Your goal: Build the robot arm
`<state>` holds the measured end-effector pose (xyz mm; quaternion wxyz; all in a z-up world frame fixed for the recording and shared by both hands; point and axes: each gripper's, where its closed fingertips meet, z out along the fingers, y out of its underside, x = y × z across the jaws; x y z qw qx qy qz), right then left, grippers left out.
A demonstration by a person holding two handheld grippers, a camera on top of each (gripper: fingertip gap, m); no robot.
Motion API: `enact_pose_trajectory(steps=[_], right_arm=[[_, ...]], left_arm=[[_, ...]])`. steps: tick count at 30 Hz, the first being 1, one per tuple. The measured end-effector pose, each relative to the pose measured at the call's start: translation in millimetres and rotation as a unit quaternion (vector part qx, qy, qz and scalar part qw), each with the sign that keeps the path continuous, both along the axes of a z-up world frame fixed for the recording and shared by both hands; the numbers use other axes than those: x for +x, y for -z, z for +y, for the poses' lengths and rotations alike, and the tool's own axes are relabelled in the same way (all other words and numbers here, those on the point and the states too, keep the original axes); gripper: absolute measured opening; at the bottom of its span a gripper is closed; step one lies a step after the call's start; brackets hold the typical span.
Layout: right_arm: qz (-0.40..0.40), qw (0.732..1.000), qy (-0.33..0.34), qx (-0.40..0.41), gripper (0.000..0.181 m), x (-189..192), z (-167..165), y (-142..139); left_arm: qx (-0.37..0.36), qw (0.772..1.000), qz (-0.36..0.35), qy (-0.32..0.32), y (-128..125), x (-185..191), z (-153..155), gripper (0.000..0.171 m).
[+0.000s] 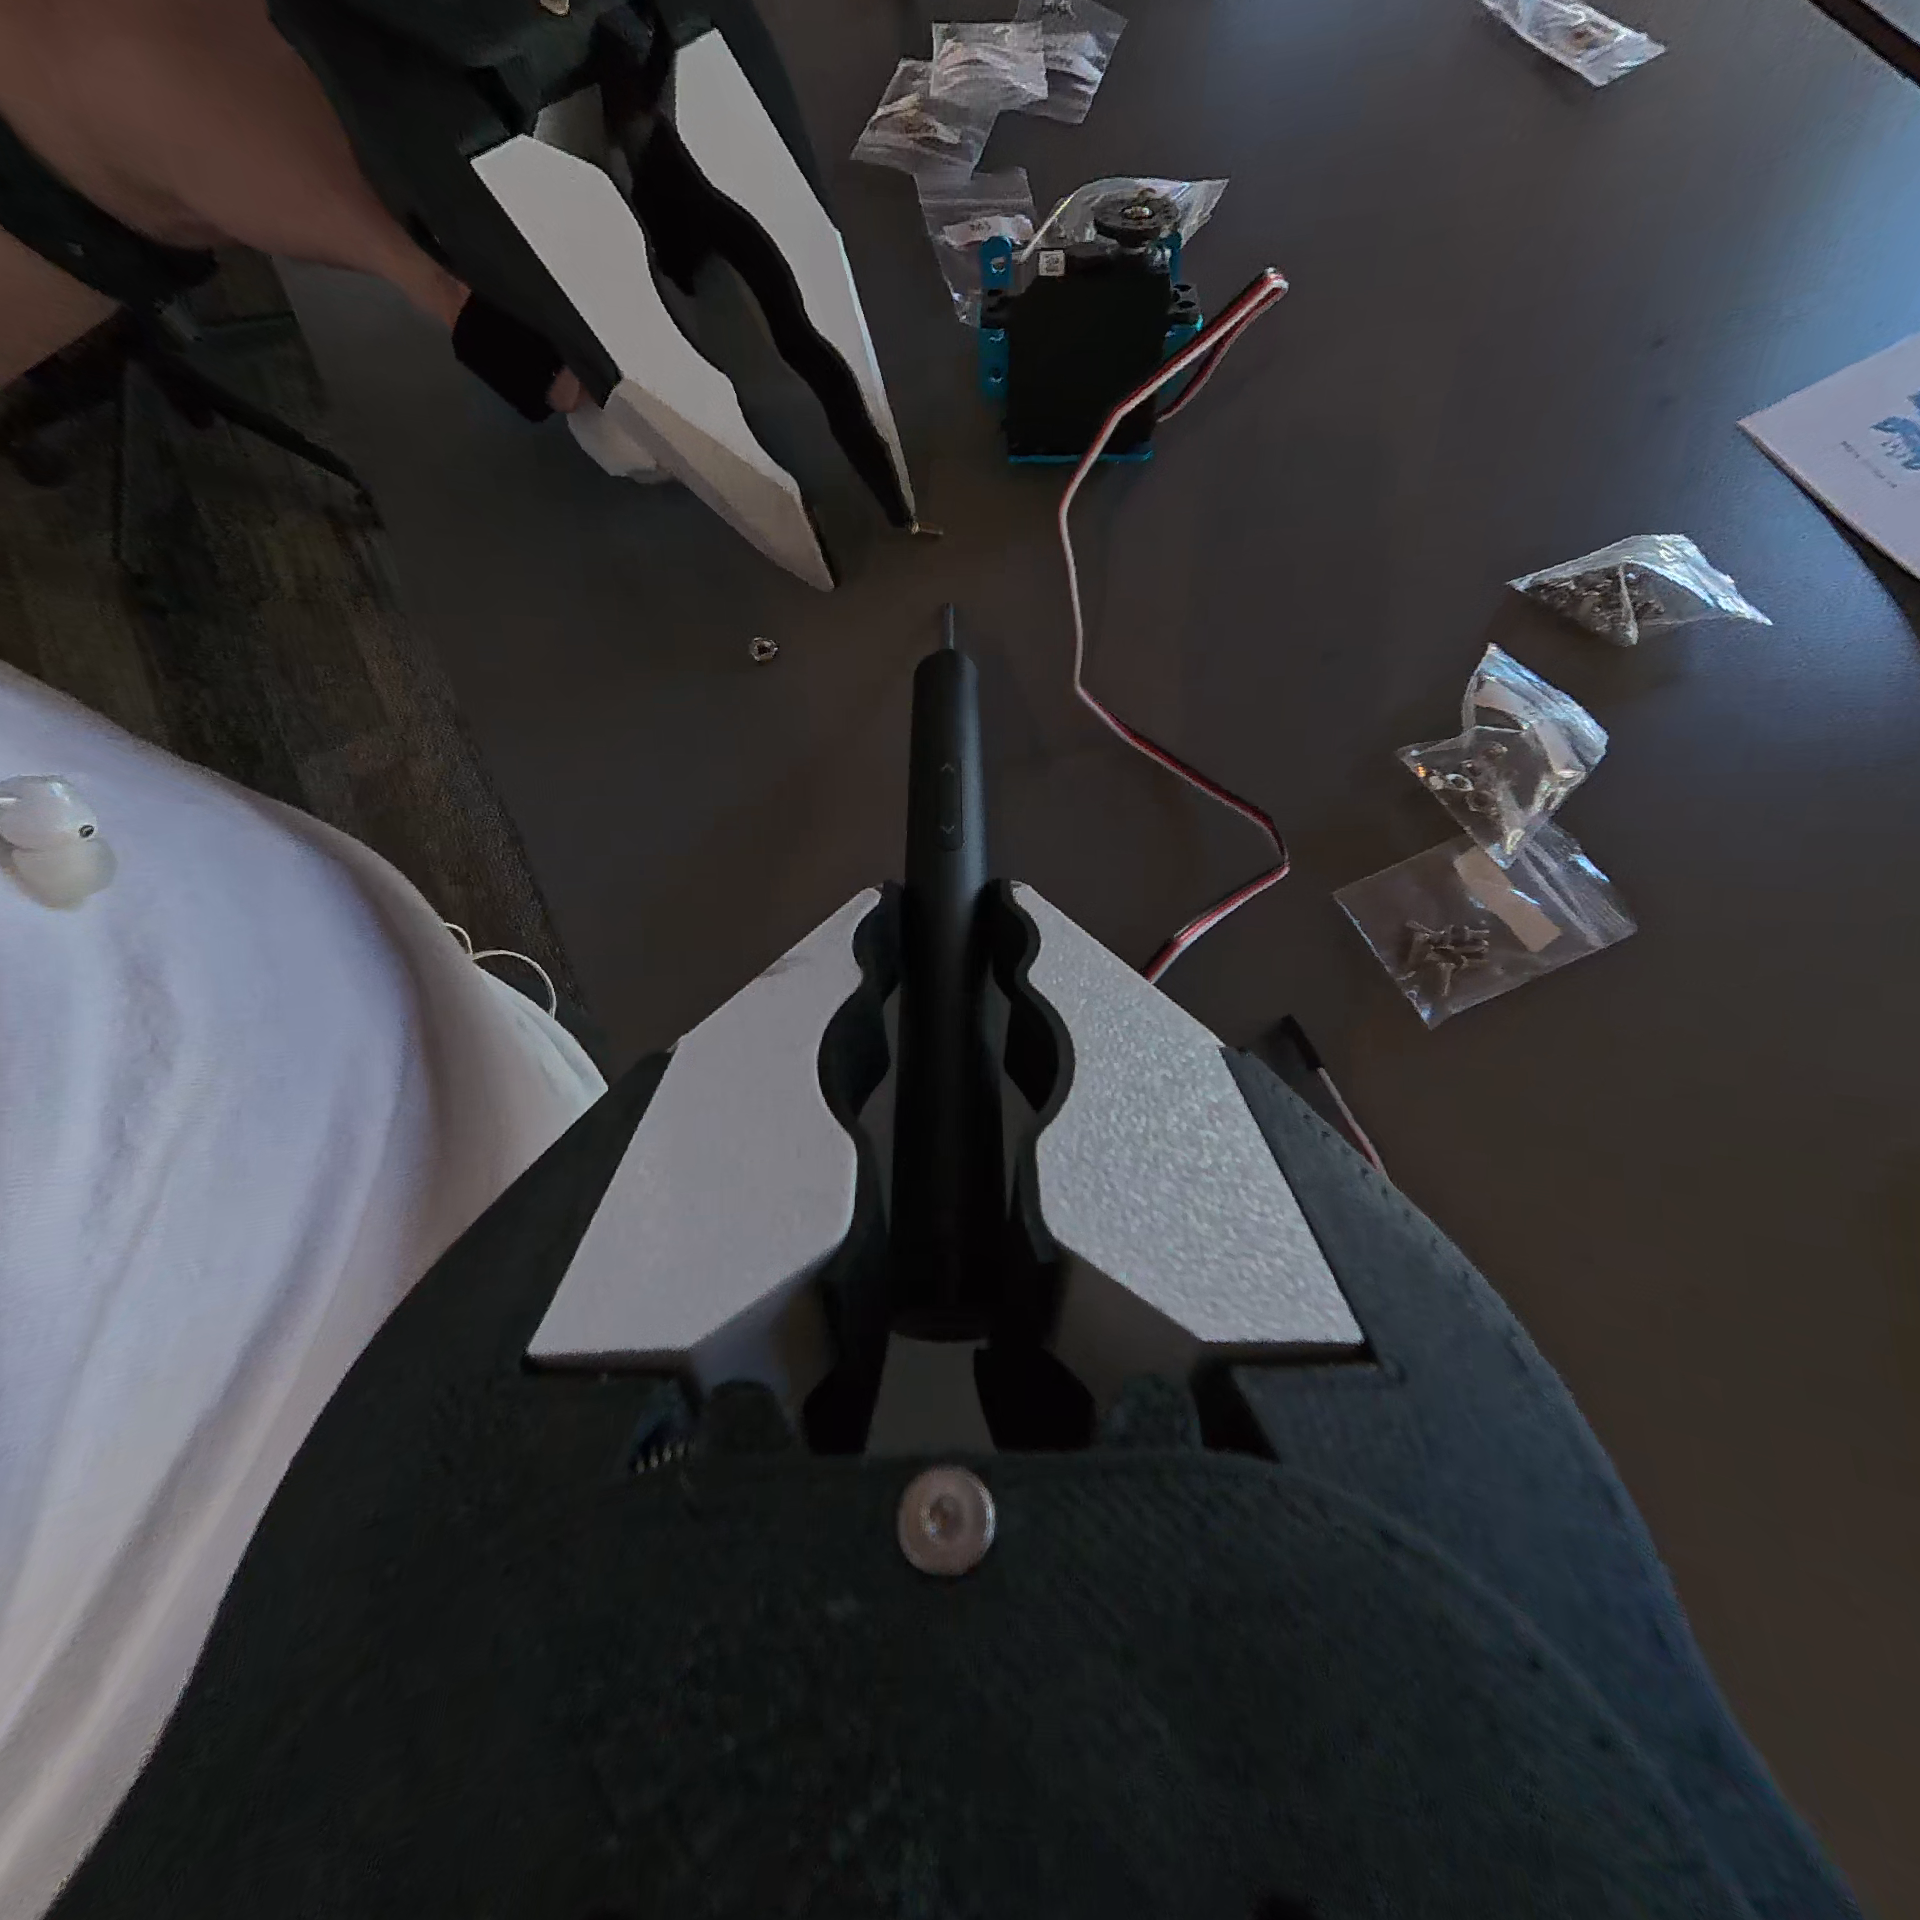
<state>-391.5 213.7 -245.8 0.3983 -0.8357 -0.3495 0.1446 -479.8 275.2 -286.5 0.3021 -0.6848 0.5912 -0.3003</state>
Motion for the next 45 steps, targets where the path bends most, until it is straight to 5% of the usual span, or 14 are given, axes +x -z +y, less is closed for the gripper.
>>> enact_pose_trajectory(steps=[45], right_arm=[[-0.019,1.000,0.003,0.020,0.017,-8.7,3.5,-4.7]], left_arm=[[0.031,0.999,-0.022,0.039,-7.6,13.2,-2.8,0.037]])
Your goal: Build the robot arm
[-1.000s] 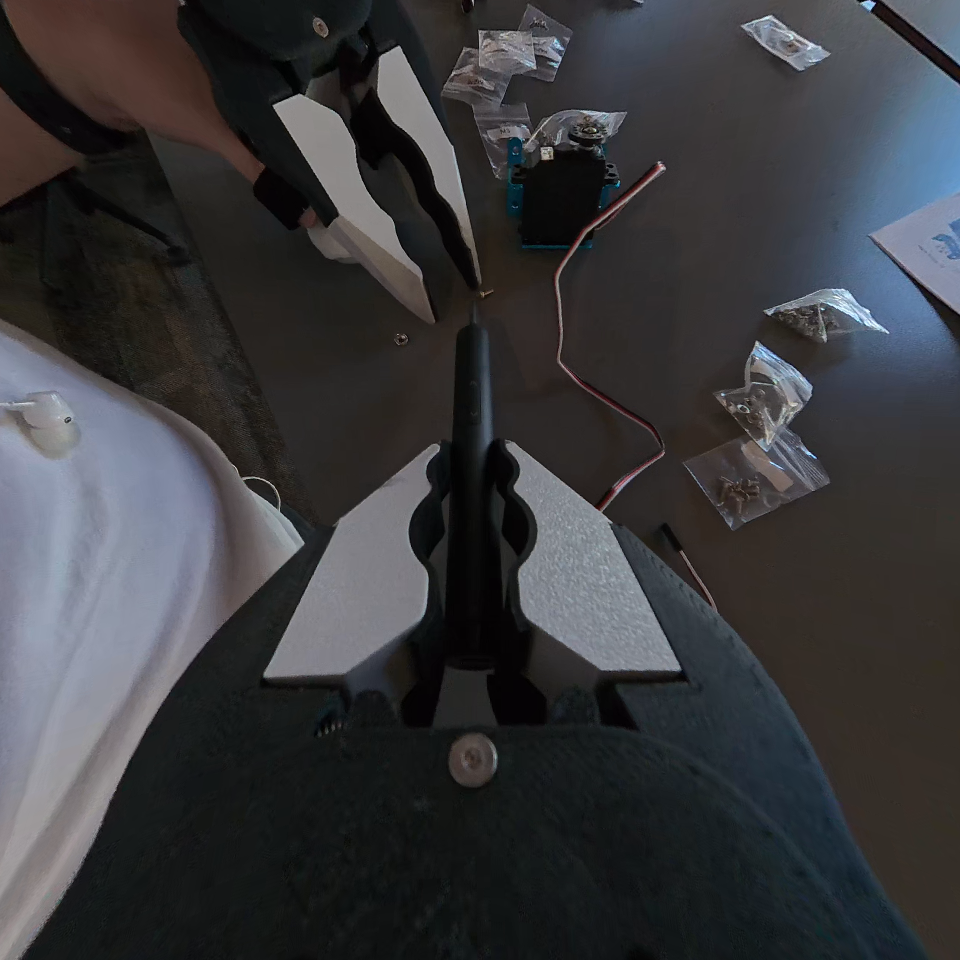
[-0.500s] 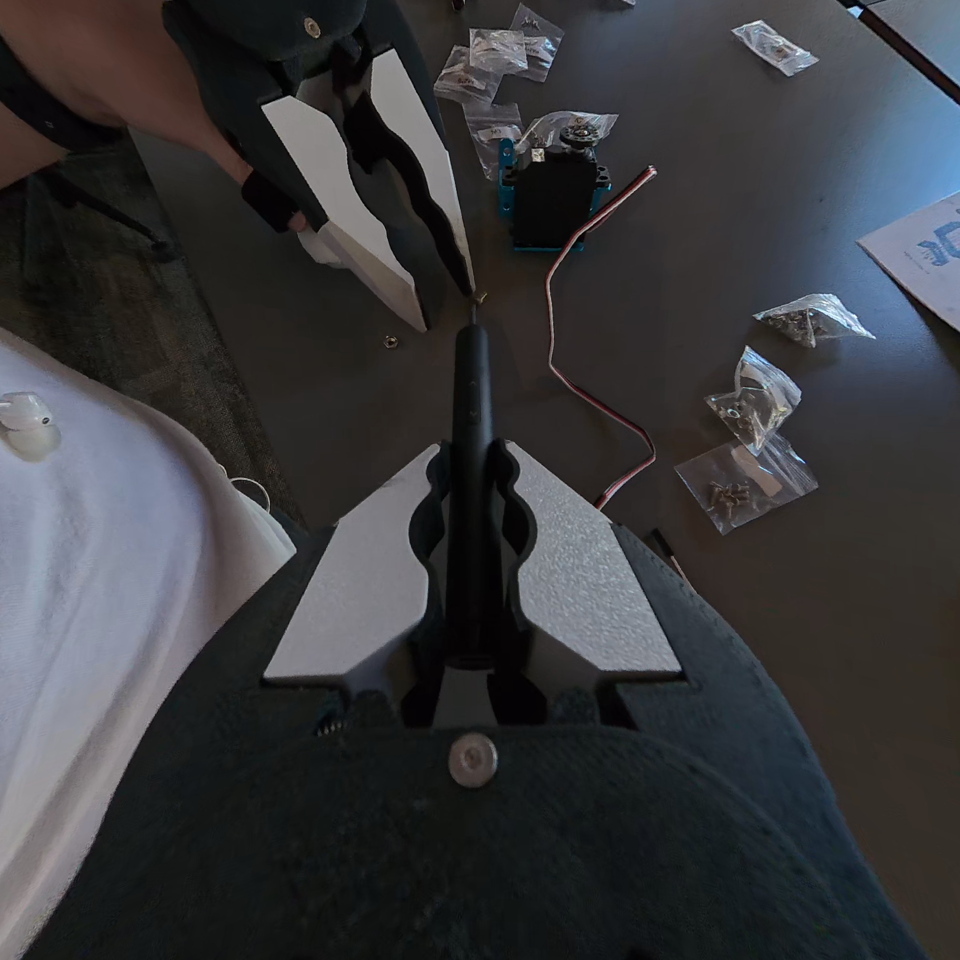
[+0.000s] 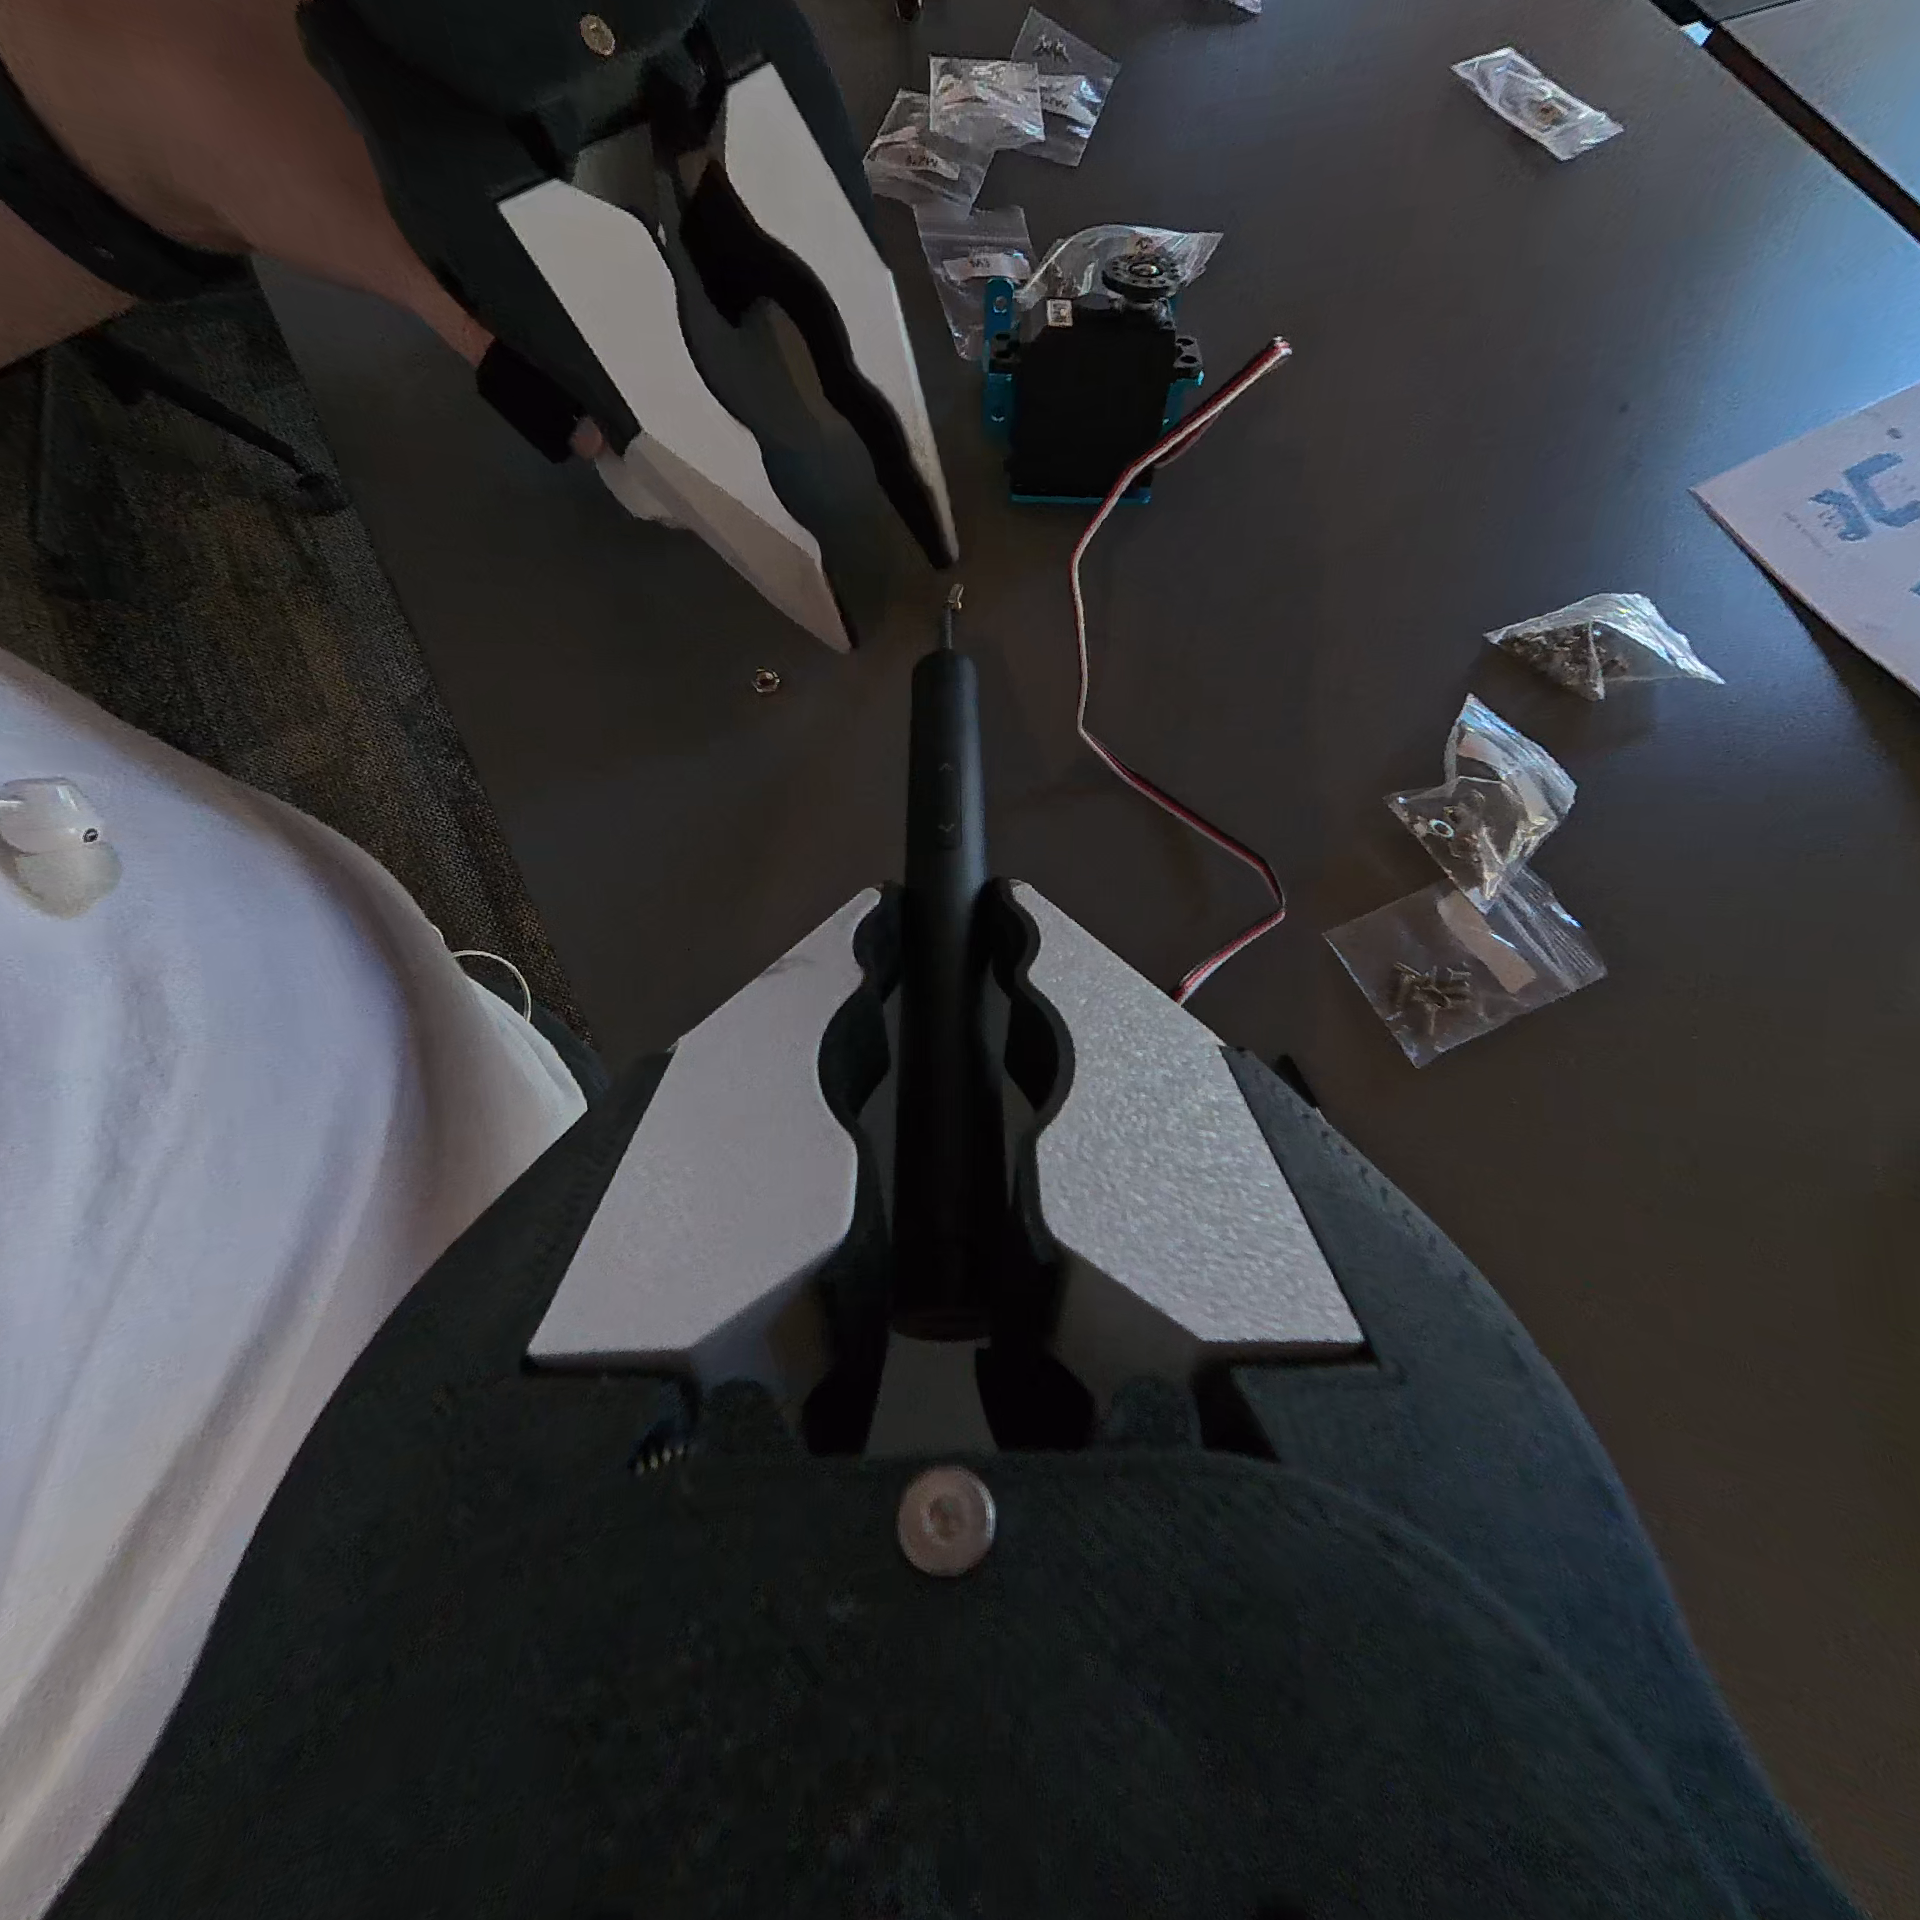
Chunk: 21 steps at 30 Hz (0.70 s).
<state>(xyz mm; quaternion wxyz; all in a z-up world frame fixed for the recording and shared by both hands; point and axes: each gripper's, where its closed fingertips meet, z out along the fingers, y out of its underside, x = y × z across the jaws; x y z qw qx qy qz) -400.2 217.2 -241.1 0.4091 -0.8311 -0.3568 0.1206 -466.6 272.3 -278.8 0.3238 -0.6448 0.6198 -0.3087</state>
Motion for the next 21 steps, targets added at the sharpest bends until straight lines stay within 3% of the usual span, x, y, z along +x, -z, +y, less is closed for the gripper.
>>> enact_pose_trajectory(steps=[3,8,21], right_arm=[[0.001,1.000,0.001,-0.001,0.017,0.7,0.5,0.8],[0.001,1.000,0.002,-0.001,0.017,1.7,1.6,1.6],[0.008,1.000,-0.008,-0.005,0.017,-0.1,0.7,1.8]], left_arm=[[0.014,1.000,-0.014,0.022,-5.2,4.2,-3.6,0.041],[0.038,0.998,0.028,0.031,8.4,5.2,-1.0,0.045],[0.026,0.999,0.029,0.033,8.9,5.5,-3.6,0.038]])
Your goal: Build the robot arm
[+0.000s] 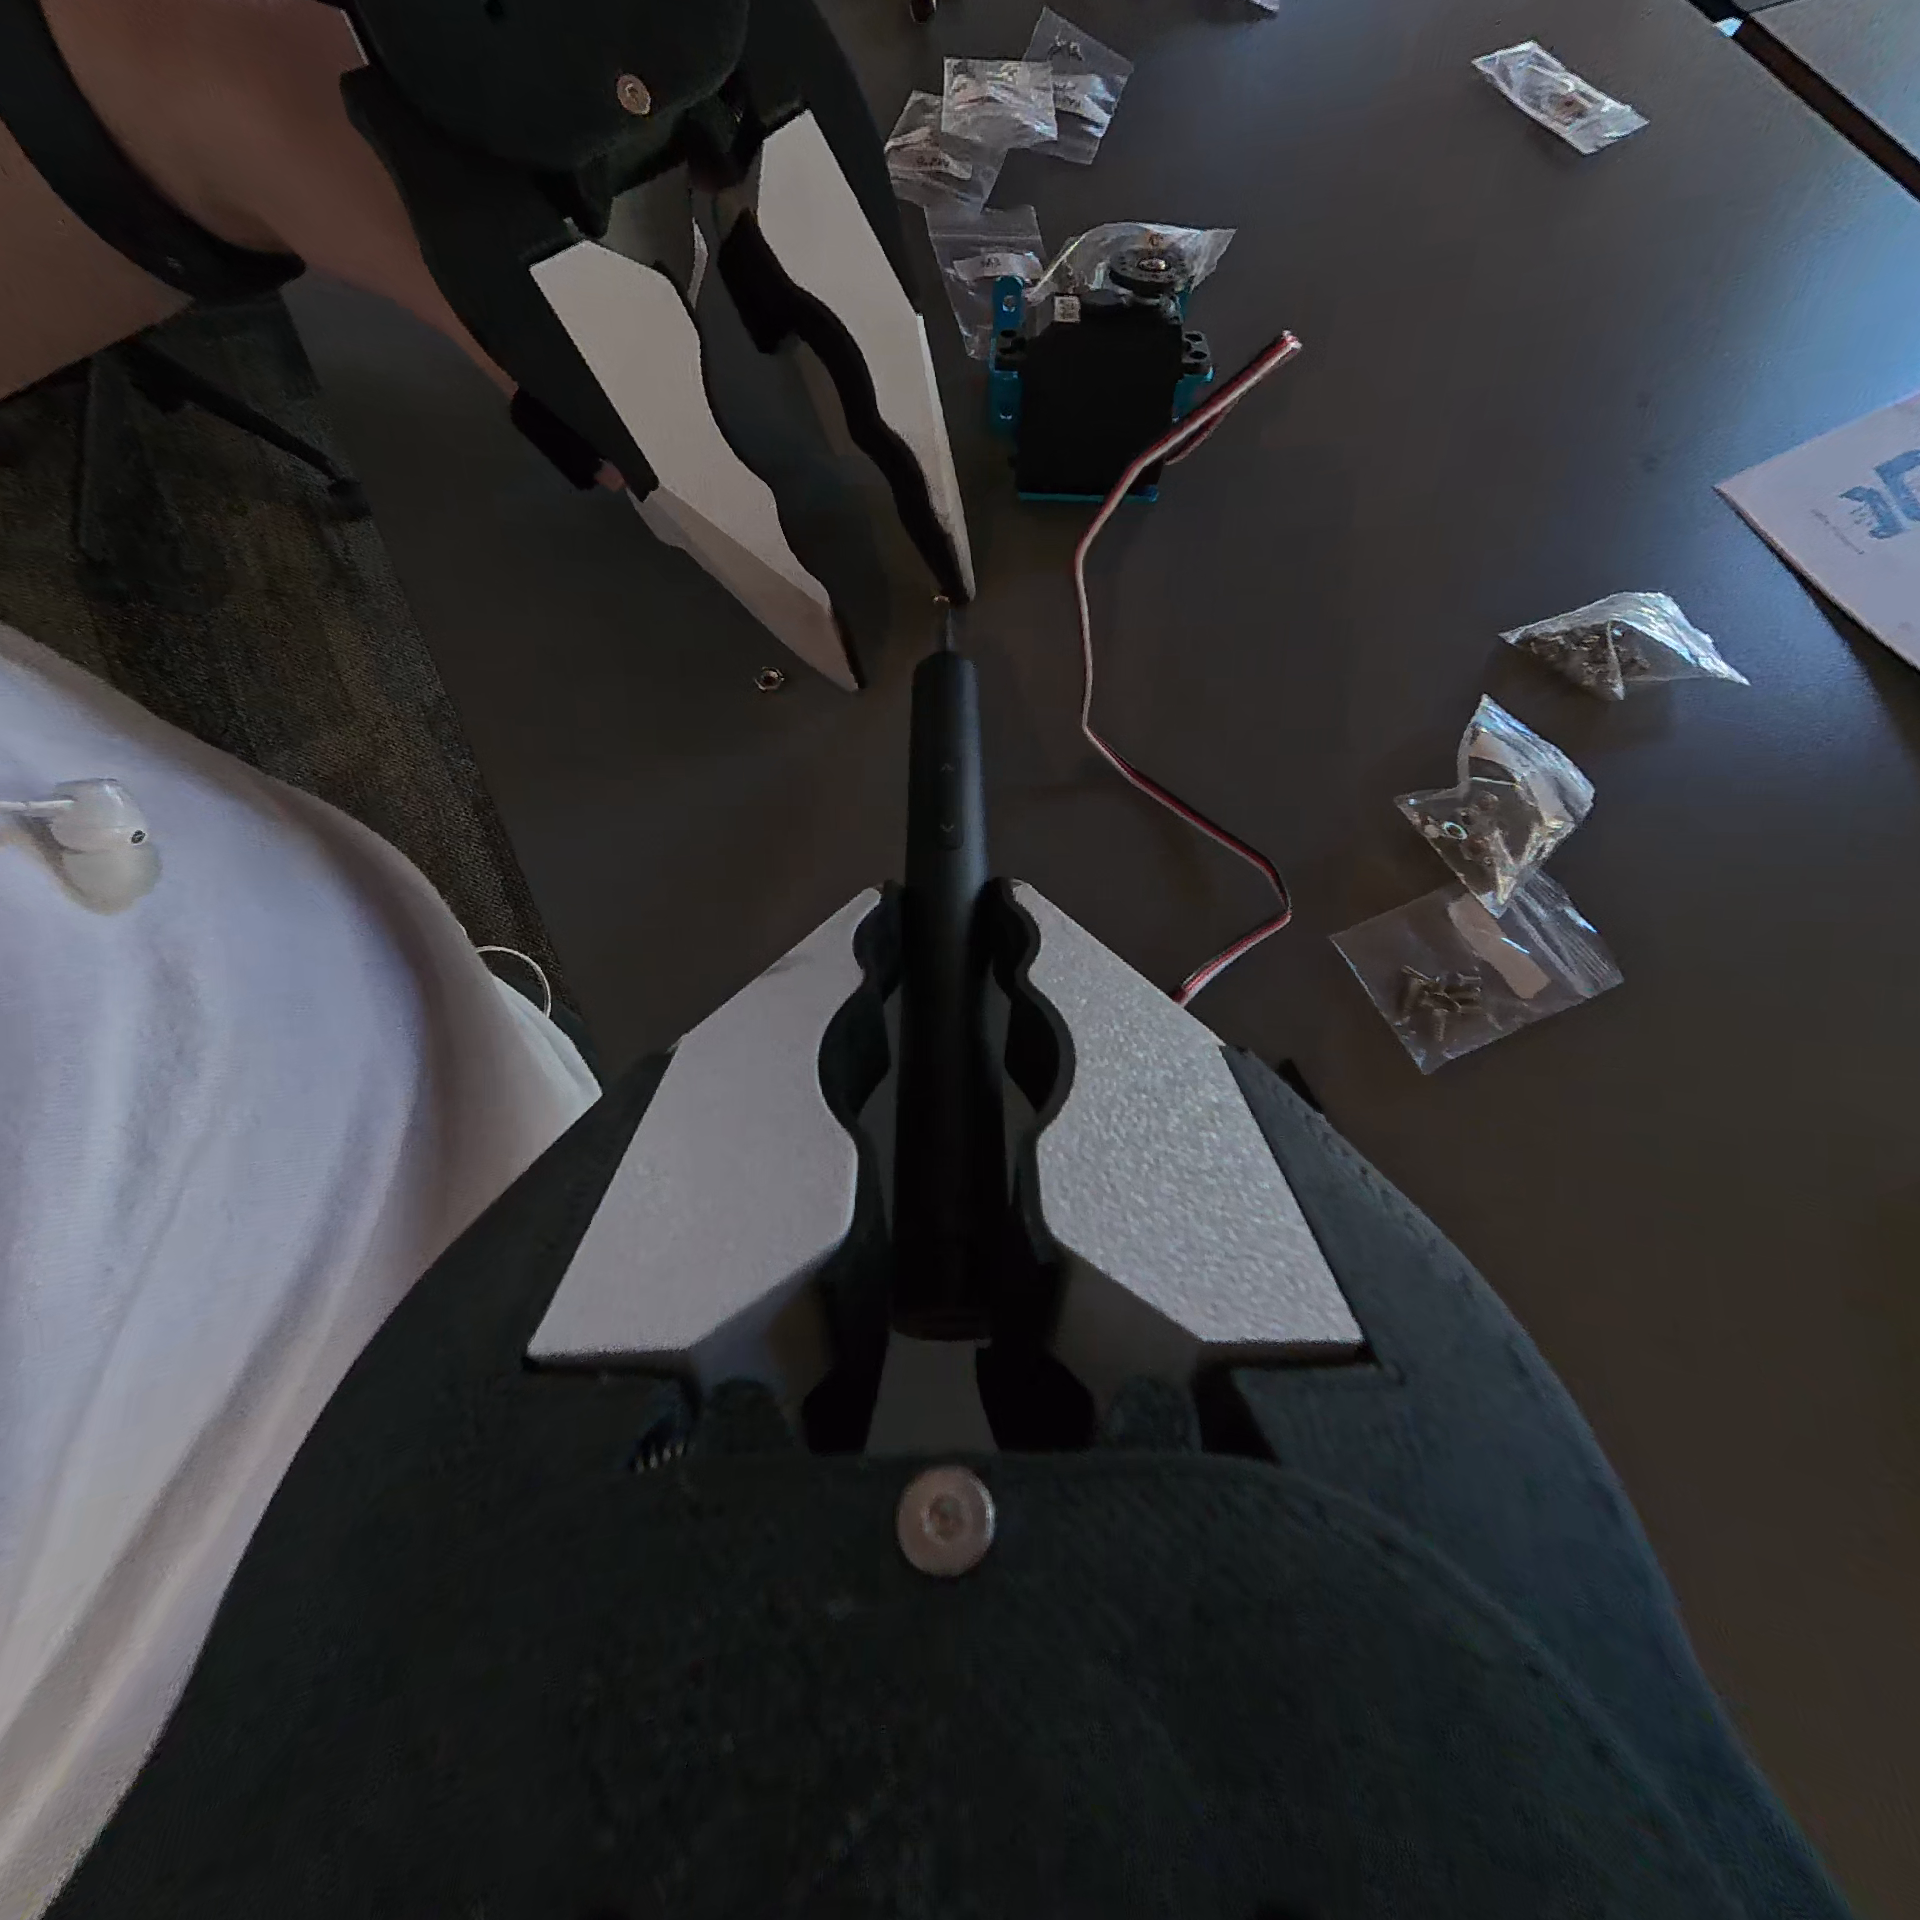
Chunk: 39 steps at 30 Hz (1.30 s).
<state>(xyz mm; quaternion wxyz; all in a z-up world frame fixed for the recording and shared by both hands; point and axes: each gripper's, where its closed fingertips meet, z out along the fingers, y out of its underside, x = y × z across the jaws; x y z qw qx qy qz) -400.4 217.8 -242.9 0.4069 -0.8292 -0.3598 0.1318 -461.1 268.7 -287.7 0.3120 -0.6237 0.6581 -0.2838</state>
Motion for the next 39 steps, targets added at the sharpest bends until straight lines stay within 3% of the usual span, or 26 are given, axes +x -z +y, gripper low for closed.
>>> enact_pose_trajectory(steps=[6,12,15,19,29,35,39], right_arm=[[0.001,1.000,-0.006,0.000,0.017,-1.5,-0.1,-0.4],[0.001,1.000,-0.008,-0.001,0.017,-0.4,0.4,0.5],[-0.001,1.000,-0.012,-0.003,0.017,-0.4,0.0,1.3],[-0.006,1.000,-0.016,-0.003,0.017,-0.5,-0.1,1.9],[-0.010,1.000,-0.011,0.000,0.017,2.3,-0.1,1.7],[-0.015,1.000,-0.022,-0.008,0.017,5.9,-4.2,1.1],[-0.001,0.999,-0.045,-0.025,0.017,10.4,-12.0,0.8]], left_arm=[[-0.001,1.000,-0.001,-0.006,-0.4,-2.2,1.8,0.039],[0.026,1.000,0.000,-0.013,-5.3,-17.5,15.3,0.027],[0.081,0.996,0.021,0.014,-5.2,-21.9,21.7,0.014],[0.126,0.990,0.034,0.057,-9.8,-17.3,23.5,0.012],[0.148,0.980,0.067,0.119,-7.1,-5.9,16.6,0.014],[0.194,0.959,0.094,0.182,-9.1,-1.8,12.8,0.016],[0.159,0.958,0.088,0.220,-11.3,1.6,0.6,0.016]])
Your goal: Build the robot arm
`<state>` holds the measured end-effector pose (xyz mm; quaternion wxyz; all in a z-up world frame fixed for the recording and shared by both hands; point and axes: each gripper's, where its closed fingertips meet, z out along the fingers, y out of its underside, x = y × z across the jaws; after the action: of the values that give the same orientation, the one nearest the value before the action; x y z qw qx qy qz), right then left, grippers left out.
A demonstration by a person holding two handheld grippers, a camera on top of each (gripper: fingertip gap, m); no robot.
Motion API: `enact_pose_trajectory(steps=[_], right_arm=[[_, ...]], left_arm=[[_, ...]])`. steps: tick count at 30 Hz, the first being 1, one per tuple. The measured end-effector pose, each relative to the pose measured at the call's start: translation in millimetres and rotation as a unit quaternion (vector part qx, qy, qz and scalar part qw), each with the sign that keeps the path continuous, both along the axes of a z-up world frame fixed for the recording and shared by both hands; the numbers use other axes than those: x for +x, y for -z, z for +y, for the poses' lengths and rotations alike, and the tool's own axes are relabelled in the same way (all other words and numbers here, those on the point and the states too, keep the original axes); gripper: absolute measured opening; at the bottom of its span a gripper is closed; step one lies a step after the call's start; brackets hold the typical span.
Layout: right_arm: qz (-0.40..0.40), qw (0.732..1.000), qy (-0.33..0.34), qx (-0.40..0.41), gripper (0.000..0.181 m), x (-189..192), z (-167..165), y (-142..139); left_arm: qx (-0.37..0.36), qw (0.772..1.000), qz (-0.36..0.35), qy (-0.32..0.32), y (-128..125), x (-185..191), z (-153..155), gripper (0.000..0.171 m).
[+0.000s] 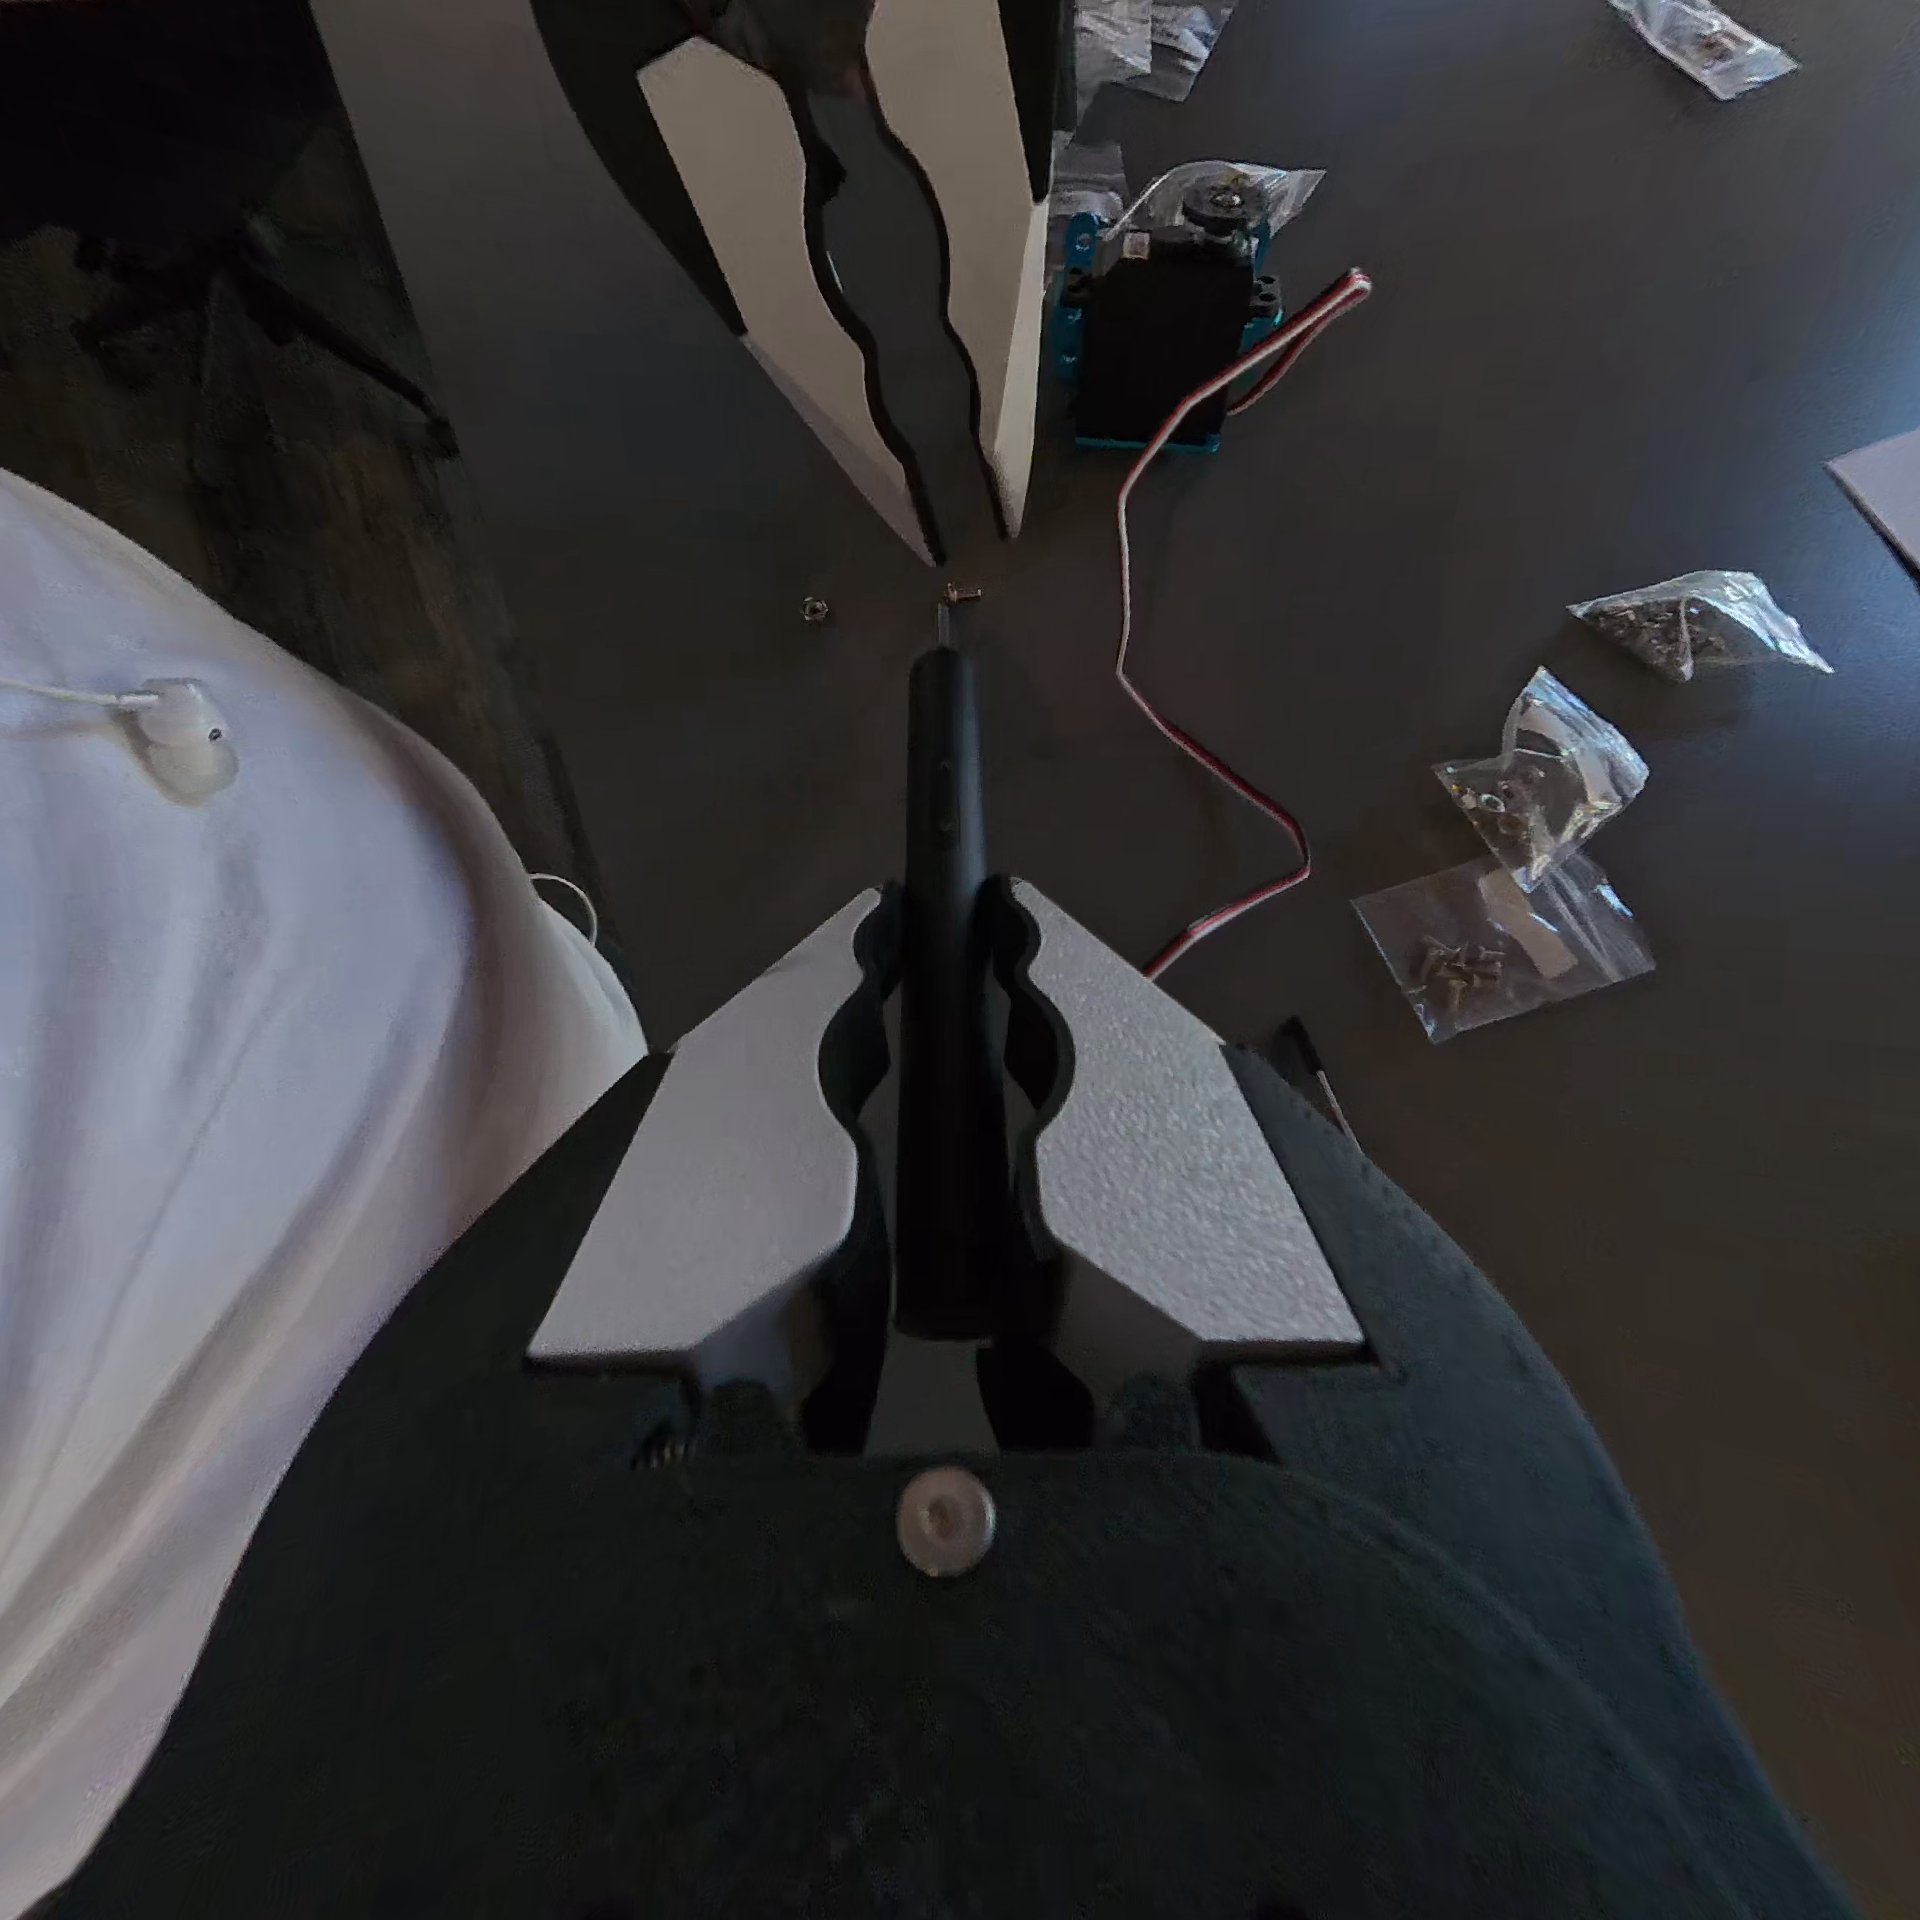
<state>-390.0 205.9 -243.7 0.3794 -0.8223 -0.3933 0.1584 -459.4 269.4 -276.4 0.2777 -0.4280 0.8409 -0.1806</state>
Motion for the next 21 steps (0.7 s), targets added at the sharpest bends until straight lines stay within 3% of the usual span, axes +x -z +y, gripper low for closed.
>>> enact_pose_trajectory(steps=[10,21], right_arm=[[0.013,0.999,-0.030,0.006,0.017,14.2,-4.1,-11.4],[0.047,0.998,-0.044,-0.003,0.017,15.1,0.8,-33.4]], left_arm=[[-0.116,0.993,-0.027,-0.014,-13.4,0.7,-13.9,0.016],[-0.213,0.958,-0.126,-0.146,-18.5,-5.6,-11.6,0.023]])
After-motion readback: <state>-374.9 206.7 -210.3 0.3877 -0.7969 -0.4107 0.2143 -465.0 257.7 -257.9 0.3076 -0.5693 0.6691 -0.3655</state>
